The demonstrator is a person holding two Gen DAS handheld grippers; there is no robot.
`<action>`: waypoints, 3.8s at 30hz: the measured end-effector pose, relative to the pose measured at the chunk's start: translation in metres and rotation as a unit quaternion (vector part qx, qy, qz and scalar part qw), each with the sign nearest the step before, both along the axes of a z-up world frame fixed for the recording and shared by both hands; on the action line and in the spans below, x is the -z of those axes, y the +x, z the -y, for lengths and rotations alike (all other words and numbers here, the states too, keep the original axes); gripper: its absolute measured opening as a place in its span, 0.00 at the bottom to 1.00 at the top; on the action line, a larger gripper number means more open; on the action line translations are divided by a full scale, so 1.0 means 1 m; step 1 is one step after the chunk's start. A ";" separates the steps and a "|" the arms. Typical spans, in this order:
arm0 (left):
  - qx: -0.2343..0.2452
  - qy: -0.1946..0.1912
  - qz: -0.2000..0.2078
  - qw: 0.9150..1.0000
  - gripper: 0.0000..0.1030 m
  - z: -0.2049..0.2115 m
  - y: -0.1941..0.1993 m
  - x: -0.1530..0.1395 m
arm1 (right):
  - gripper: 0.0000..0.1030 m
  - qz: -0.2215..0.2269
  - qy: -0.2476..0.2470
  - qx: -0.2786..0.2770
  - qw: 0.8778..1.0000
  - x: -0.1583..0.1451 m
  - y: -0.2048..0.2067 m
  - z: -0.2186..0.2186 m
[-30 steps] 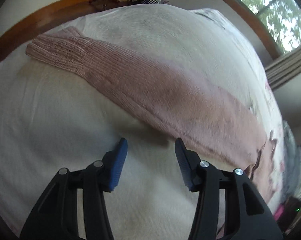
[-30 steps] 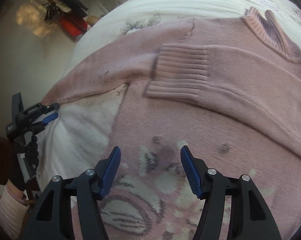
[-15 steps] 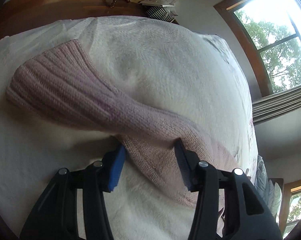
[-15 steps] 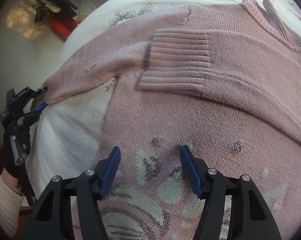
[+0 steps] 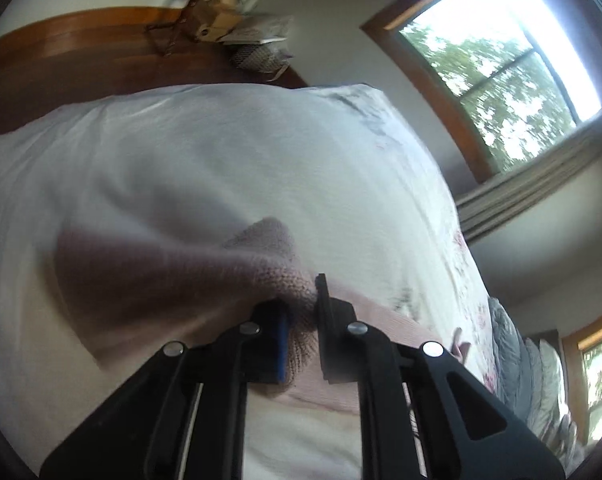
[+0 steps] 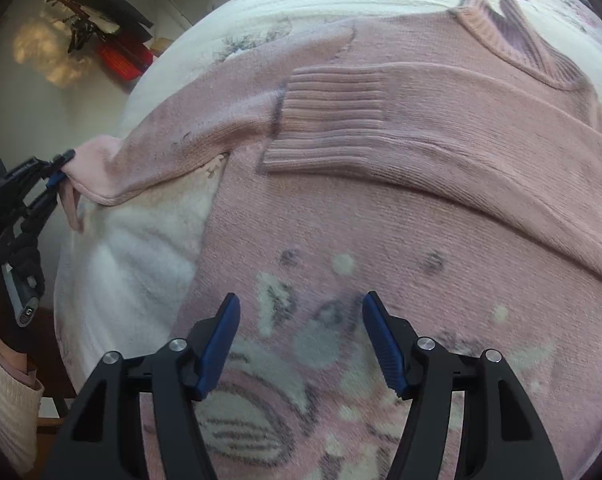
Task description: Fold small clothes
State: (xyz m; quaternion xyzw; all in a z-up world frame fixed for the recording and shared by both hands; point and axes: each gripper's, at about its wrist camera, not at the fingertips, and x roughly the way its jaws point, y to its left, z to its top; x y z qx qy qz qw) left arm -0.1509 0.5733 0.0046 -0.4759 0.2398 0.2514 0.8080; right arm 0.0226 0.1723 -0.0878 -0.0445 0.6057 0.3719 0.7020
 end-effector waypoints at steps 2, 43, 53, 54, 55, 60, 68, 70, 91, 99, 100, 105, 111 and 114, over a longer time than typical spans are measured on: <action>0.031 0.016 0.009 0.999 0.09 0.016 0.018 -0.012 | 0.63 -0.001 0.000 0.009 1.000 -0.004 0.001 0.013; 0.303 0.049 -0.063 0.950 0.23 0.204 0.129 0.033 | 0.63 -0.006 0.020 0.086 0.996 -0.018 0.055 0.112; 0.211 0.068 -0.159 0.962 0.29 0.115 0.154 0.061 | 0.67 -0.086 0.114 0.062 0.988 -0.020 0.111 0.001; 0.214 0.063 -0.171 0.960 0.29 0.113 0.156 0.069 | 0.67 -0.096 0.114 0.061 0.987 -0.017 0.113 -0.010; 0.213 0.063 -0.171 0.960 0.30 0.112 0.156 0.073 | 0.67 -0.102 0.109 0.059 0.987 -0.012 0.114 -0.018; 0.216 0.050 -0.156 0.962 0.30 0.105 0.148 0.073 | 0.37 -0.138 0.109 0.053 0.983 0.012 0.112 -0.041; 0.210 0.060 -0.127 0.967 0.30 0.104 0.134 0.044 | 0.11 -0.103 0.144 0.065 0.982 -0.013 0.110 -0.009; 0.216 0.067 -0.119 0.967 0.30 0.112 0.139 0.035 | 0.11 -0.085 0.149 0.073 0.982 -0.027 0.111 0.009; 0.277 0.134 -0.185 0.933 0.40 0.190 0.212 0.053 | 0.41 0.003 -0.005 0.167 0.986 -0.007 0.131 0.121; 0.303 0.140 -0.145 0.931 0.44 0.207 0.209 0.023 | 0.48 0.067 0.034 0.084 0.994 -0.065 0.100 0.074; 0.308 0.137 -0.148 0.930 0.44 0.209 0.211 0.027 | 0.52 0.061 0.034 0.069 0.995 -0.064 0.098 0.057; 0.309 0.113 -0.163 0.930 0.44 0.209 0.217 0.051 | 0.57 0.047 -0.029 0.032 0.998 -0.030 0.088 0.015; 0.314 0.111 -0.167 0.928 0.44 0.209 0.220 0.060 | 0.64 0.082 -0.085 0.016 0.993 -0.006 0.085 -0.007; 0.313 0.106 -0.168 0.929 0.44 0.207 0.221 0.062 | 0.44 0.092 -0.091 0.017 0.991 -0.008 0.089 -0.002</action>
